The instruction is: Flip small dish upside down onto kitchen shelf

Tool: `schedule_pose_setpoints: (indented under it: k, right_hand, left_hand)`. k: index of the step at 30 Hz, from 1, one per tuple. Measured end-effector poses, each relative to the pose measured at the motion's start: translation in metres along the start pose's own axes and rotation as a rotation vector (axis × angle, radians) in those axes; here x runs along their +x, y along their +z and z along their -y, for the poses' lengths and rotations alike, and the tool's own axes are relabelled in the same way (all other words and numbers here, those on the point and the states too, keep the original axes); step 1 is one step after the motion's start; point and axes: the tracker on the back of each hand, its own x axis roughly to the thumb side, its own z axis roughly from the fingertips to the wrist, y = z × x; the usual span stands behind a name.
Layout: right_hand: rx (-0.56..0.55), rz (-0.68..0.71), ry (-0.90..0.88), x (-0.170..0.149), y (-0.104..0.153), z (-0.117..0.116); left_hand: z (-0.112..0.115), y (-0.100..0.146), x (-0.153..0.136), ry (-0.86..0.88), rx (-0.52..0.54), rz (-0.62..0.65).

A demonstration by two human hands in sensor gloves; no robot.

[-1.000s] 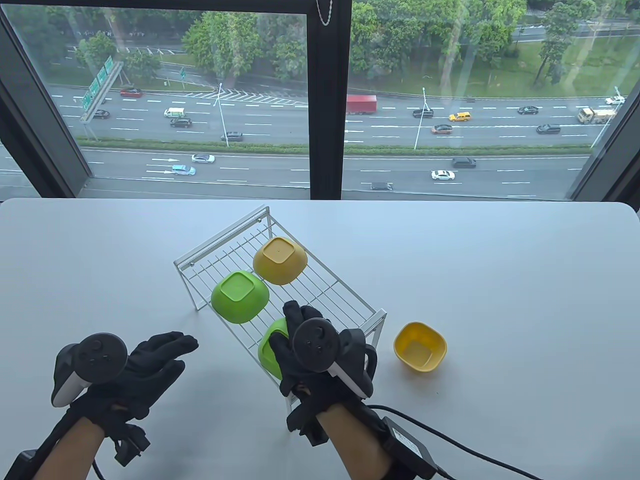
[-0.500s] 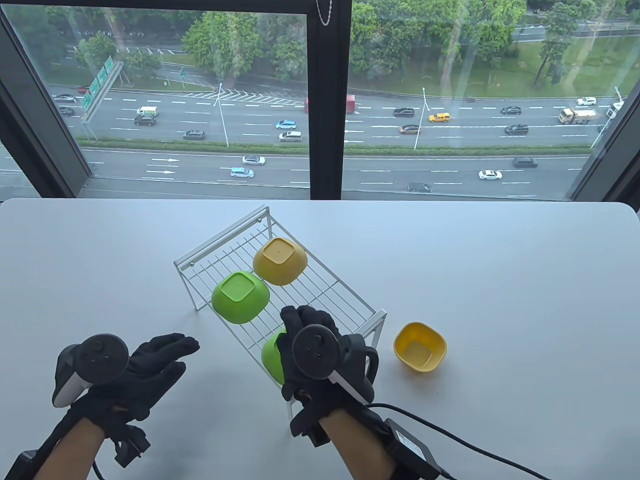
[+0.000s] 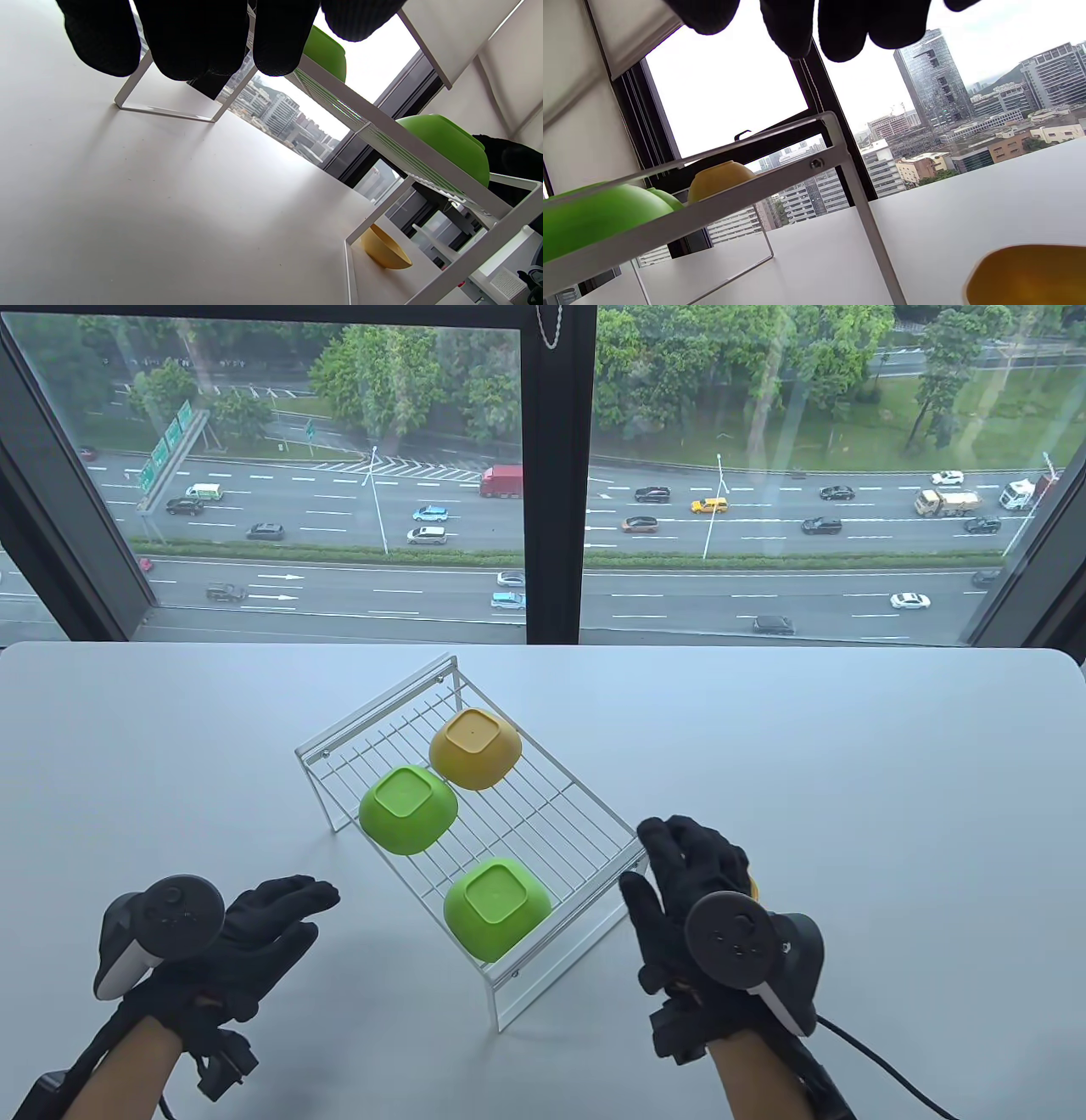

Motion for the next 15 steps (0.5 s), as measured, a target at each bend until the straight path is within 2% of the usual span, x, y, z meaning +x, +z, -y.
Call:
schedule_pose_setpoints:
  k: [5, 10, 15]
  right_hand:
    - [0.028, -0.104, -0.03, -0.04, 0.004, -0.003]
    - [0.08, -0.134, -0.013, -0.061, 0.0, -0.017]
    - [0.21, -0.156, 0.015, -0.072, -0.002, -0.034]
  left_hand:
    - [0.005, -0.002, -0.001, -0.006, -0.019, -0.015]
    - [0.007, -0.003, -0.002, -0.008, -0.03, -0.028]
    - [0.01, -0.004, -0.003, 0.0, -0.043, -0.041]
